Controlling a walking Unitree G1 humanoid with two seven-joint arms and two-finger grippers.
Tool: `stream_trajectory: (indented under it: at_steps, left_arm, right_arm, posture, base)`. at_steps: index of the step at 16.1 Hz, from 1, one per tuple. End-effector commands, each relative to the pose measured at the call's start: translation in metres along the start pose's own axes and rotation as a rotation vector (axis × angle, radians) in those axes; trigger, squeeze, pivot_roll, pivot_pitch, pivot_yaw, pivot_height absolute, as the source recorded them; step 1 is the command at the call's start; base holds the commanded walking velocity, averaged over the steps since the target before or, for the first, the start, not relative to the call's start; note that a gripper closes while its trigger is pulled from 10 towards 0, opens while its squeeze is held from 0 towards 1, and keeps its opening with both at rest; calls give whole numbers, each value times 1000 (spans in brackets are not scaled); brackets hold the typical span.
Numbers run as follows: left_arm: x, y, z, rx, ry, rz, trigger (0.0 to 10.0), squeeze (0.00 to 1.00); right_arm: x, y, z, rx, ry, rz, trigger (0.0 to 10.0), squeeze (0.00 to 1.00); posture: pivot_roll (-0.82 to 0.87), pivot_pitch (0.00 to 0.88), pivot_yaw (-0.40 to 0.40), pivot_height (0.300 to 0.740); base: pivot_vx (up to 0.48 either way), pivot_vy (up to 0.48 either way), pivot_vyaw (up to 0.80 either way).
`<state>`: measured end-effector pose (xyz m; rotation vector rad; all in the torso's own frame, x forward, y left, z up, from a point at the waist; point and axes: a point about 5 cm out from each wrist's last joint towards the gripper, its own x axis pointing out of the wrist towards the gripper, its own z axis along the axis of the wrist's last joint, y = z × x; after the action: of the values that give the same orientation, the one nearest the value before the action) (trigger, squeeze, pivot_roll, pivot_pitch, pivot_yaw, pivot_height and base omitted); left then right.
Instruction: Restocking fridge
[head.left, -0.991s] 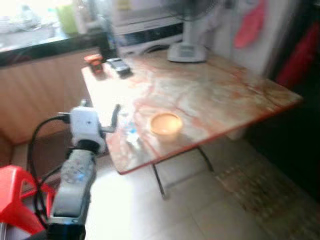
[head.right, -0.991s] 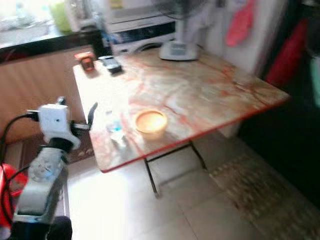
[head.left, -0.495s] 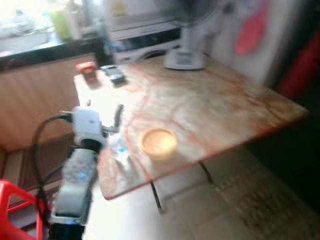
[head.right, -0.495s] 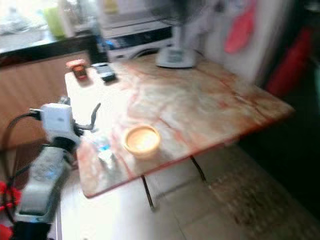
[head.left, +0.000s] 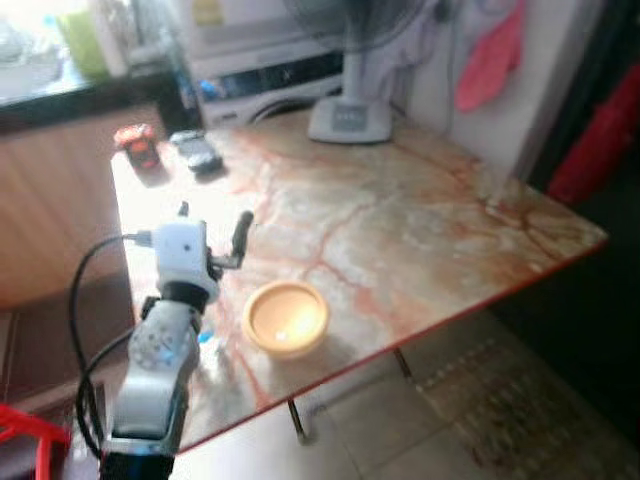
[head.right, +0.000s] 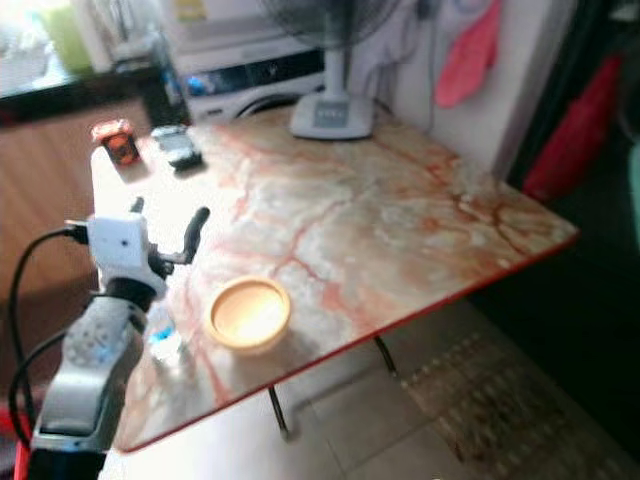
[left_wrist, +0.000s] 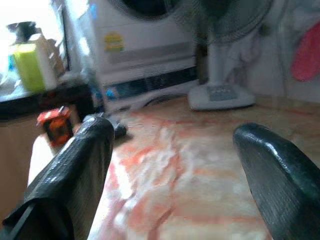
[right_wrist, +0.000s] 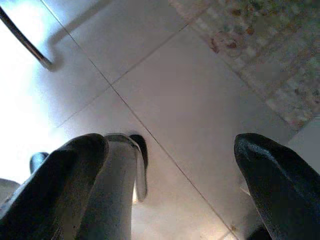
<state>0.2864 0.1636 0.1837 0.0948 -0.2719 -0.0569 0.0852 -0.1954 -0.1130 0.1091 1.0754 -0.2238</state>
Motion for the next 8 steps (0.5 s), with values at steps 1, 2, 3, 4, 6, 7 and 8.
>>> stream_trajectory:
  at_steps: [1,2,3,4,6,7,8]
  left_arm:
    - [-1,6,5,3,0,9,10000,0]
    - [-1,7,9,4,-2,5,10000,0]
    - [2,7,16,6,9,-3,10000,0]
    - [4,7,18,-8,56,-15,10000,0]
    - [7,5,24,-6,121,-45,10000,0]
    - [13,2,36,-29,144,-71,10000,0]
    - [18,-1,46,-59,190,-107,10000,0]
  right_arm:
    - [-7,2,-27,-16,106,9,10000,0]
    - [-7,3,-27,-20,107,10,10000,0]
    - [-7,3,-27,-30,110,12,10000,0]
    - [-7,3,-27,-37,110,14,10000,0]
    - [-7,4,-27,-46,111,16,10000,0]
    - [-6,4,-27,-56,112,18,10000,0]
    - [-6,4,-27,-62,113,19,10000,0]
  posture:
    - [52,0,30,740]
    - [58,0,30,740]
    - [62,0,30,740]
    - [65,0,30,740]
    - [69,0,32,740]
    - [81,0,30,740]
    - [86,0,31,740]
  base:
    - [0,0,0]
    - [0,0,0]
    - [0,0,0]
    - [0,0,0]
    - [0,0,0]
    - [0,0,0]
    - [0,0,0]
